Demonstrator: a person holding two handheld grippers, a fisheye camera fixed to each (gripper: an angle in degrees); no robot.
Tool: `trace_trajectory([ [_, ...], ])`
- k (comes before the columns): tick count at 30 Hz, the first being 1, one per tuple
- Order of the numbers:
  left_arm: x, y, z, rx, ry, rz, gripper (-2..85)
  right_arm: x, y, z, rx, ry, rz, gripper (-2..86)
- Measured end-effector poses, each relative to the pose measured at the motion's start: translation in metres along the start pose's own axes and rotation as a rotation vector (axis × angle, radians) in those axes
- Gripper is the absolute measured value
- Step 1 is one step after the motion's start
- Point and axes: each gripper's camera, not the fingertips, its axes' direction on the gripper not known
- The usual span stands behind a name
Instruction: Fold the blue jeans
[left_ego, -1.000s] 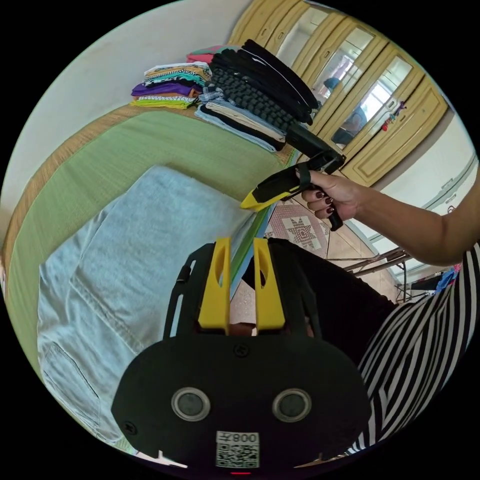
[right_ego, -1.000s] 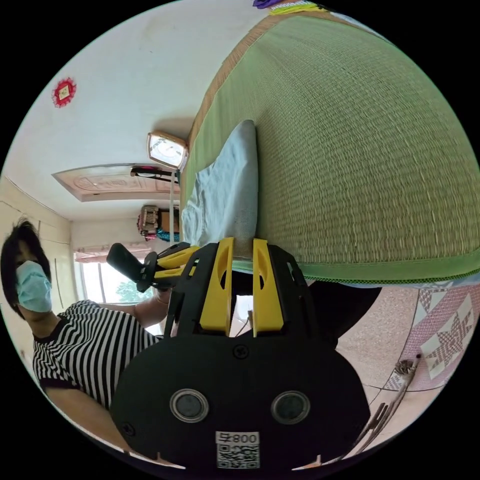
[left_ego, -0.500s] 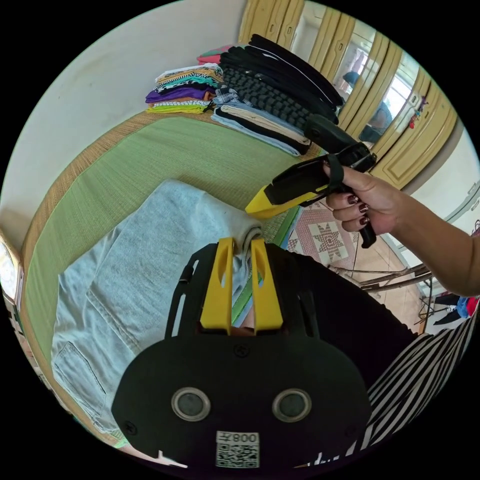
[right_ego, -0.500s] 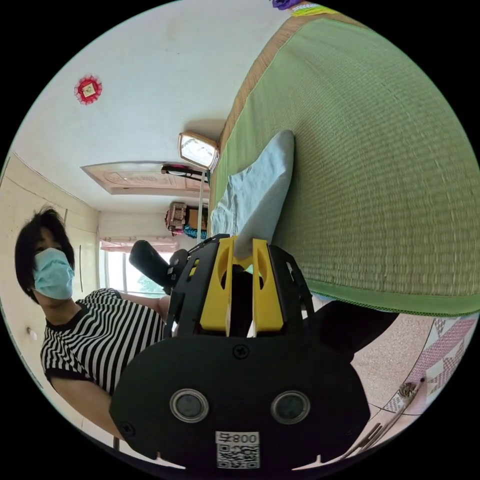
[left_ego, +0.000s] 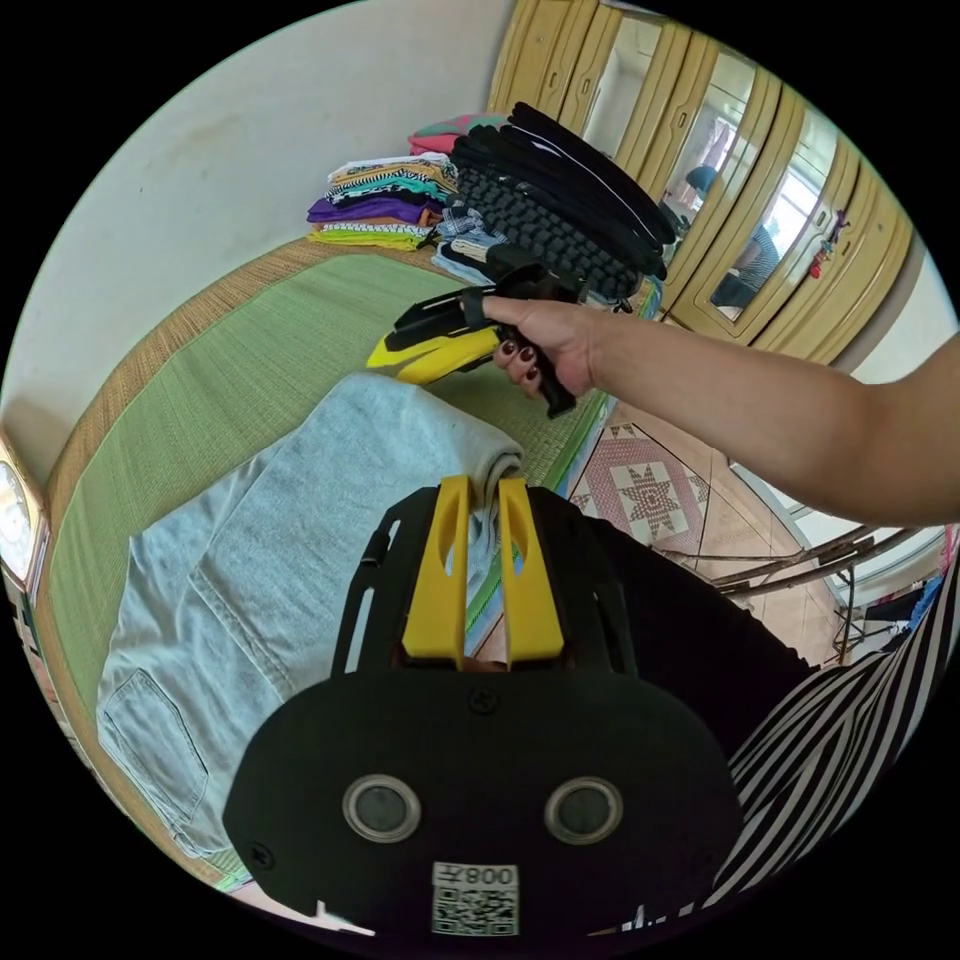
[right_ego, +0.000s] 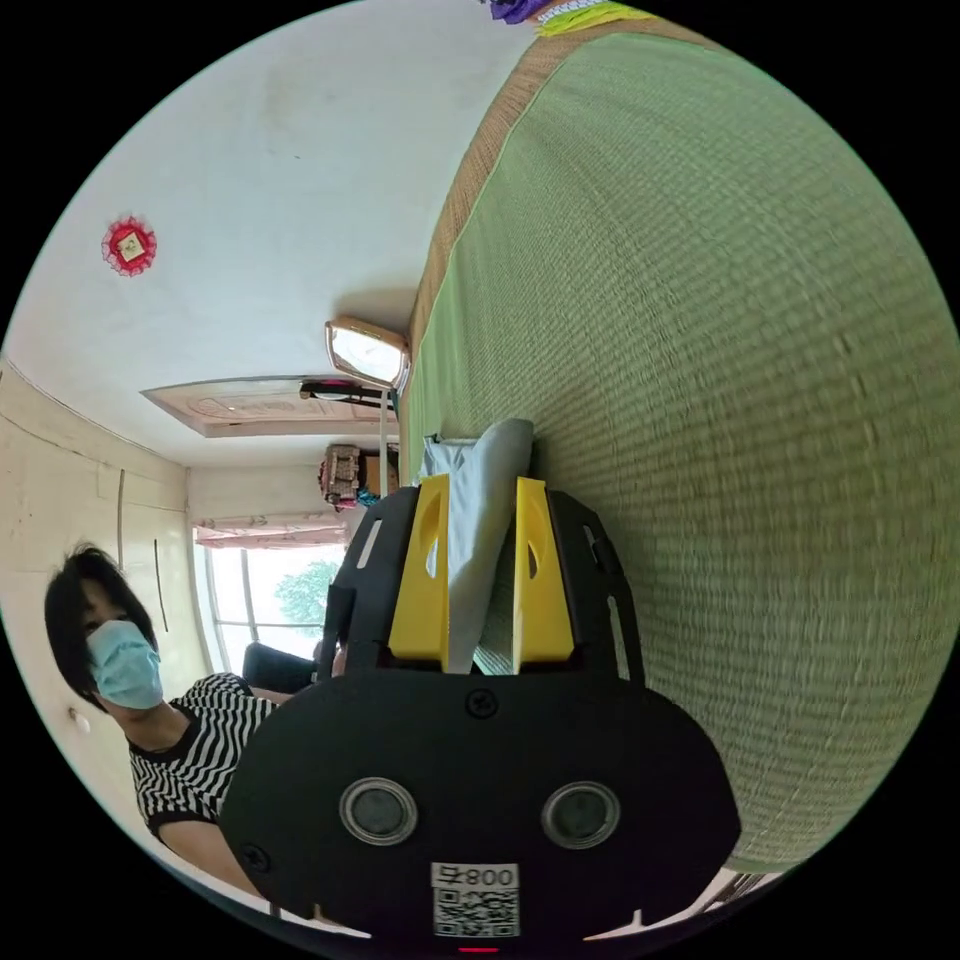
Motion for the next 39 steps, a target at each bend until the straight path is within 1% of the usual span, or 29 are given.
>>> trace_trajectory([
  [6,0.006,0.002,-0.003,-0.008,0.001,0.024,5.0,0.001,-0.007,0.002,-0.002,-0.016,0.025,7.7],
  [9,0.004,0.006,-0.010,0.003,0.006,0.018,4.9,-0.002,-0.010,0.000,0.008,-0.066,0.008,8.7],
  [14,-0.001,0.015,-0.024,0.026,0.012,-0.003,4.8,-0.007,-0.012,0.004,-0.010,-0.030,0.015,10.4],
  [18,-0.006,0.022,-0.039,0.039,0.012,-0.010,4.8,-0.009,-0.012,0.004,0.043,-0.032,0.034,10.8],
  [23,-0.010,0.030,-0.048,0.021,0.009,0.009,4.7,-0.020,-0.025,0.027,-0.015,-0.050,0.029,10.8],
  [27,-0.017,0.039,-0.061,0.011,0.002,0.016,4.7,-0.027,-0.039,0.055,-0.073,-0.047,0.049,8.4],
  [33,-0.033,0.054,-0.086,0.025,0.073,0.029,4.6,-0.054,-0.034,0.065,-0.061,0.007,0.013,6.4],
  [35,-0.036,0.058,-0.097,0.044,0.088,0.046,4.6,-0.064,-0.030,0.062,-0.036,0.021,0.004,6.2],
  [39,-0.053,0.072,-0.130,0.128,0.183,0.036,4.6,-0.090,-0.013,0.050,0.058,0.026,-0.005,5.9],
])
